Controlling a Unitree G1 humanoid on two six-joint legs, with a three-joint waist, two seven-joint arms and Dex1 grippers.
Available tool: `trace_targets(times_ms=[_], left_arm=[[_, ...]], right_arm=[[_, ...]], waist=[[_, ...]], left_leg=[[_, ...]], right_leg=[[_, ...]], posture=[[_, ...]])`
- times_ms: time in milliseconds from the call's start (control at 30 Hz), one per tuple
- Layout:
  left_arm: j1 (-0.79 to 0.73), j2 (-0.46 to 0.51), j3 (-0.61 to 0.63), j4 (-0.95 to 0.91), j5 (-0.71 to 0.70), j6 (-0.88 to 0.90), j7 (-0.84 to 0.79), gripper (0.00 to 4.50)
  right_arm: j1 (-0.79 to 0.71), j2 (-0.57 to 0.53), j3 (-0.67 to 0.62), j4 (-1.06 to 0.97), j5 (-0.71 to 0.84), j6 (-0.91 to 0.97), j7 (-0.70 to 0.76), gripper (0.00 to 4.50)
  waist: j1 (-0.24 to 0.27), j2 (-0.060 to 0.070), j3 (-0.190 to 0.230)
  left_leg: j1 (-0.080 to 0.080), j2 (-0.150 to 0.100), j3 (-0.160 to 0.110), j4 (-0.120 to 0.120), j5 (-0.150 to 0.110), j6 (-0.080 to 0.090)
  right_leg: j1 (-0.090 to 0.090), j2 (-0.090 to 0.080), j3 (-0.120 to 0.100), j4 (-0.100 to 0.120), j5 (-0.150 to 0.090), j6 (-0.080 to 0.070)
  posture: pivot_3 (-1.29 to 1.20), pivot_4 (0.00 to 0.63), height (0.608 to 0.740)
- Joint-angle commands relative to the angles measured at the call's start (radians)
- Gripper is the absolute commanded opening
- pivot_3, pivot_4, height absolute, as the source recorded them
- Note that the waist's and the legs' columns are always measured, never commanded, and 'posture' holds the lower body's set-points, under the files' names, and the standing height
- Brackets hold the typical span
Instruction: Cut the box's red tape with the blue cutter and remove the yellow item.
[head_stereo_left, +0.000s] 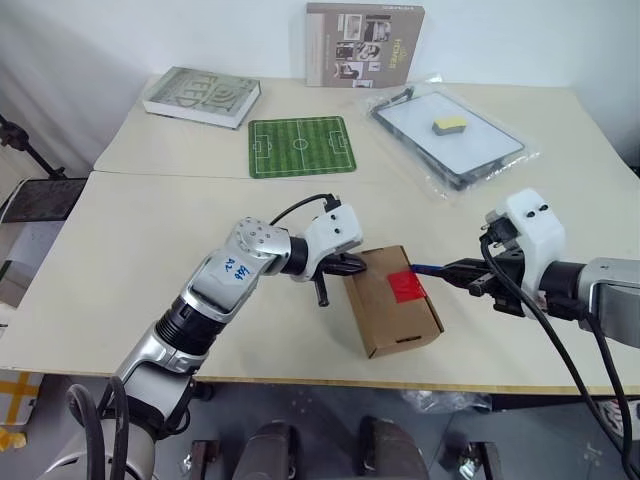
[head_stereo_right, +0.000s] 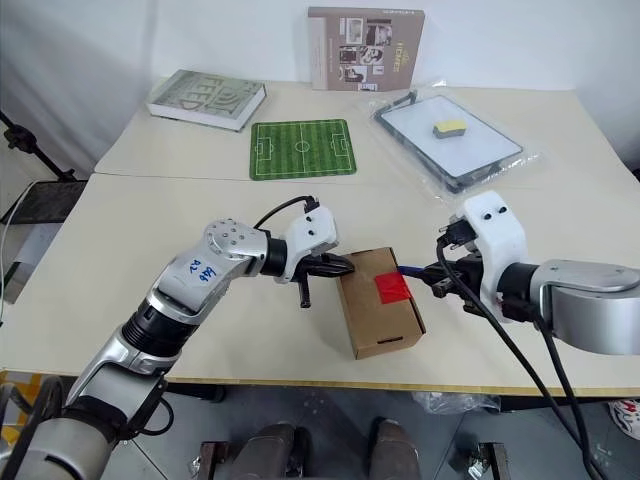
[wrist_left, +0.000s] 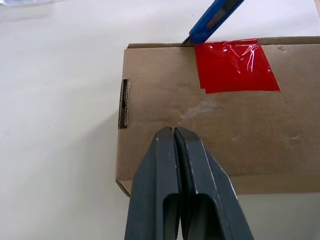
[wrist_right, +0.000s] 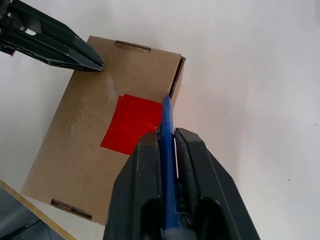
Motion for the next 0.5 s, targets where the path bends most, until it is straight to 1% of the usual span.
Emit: trace_targets(times_ms=[33,133,300,500], left_arm=[[0.038,0.023,-0.054,0.057,0.053,0.048,0.01,0.06],[0.039,0.021,-0.054,0.058,0.055,0.048,0.014,0.06],[0.044,0.013,-0.059,0.06,0.064,0.046,0.029,0.06],[0.043,0.008,-0.061,0.066,0.071,0.048,0.045,0.06]], right_arm=[[-0.042,-0.031,0.029,-0.003,0.071,-0.017,0.019,0.14],[-0.064,-0.059,0.067,0.015,0.097,-0.007,0.032,0.14],[-0.081,-0.09,0.109,0.042,0.098,0.006,0.097,0.14],[-0.08,-0.138,0.161,0.044,0.098,0.015,0.124,0.14]], waist=[[0.0,0.0,0.0],[0.0,0.0,0.0],[0.0,0.0,0.0],[0.002,0.0,0.0]], left_leg=[[0.0,0.0,0.0,0.0,0.0,0.0],[0.0,0.0,0.0,0.0,0.0,0.0],[-0.001,0.0,0.0,0.0,0.0,0.0],[-0.001,0.0,0.0,0.0,0.0,0.001]], right_leg=[[0.0,0.0,0.0,0.0,0.0,0.0],[0.0,0.0,0.0,-0.001,0.0,0.0],[0.0,0.0,-0.001,-0.001,0.0,0.0],[0.0,-0.001,-0.001,-0.002,0.0,0.0]], posture=[[0.0,0.15,0.74],[0.0,0.15,0.74],[0.0,0.15,0.74],[0.0,0.15,0.74]])
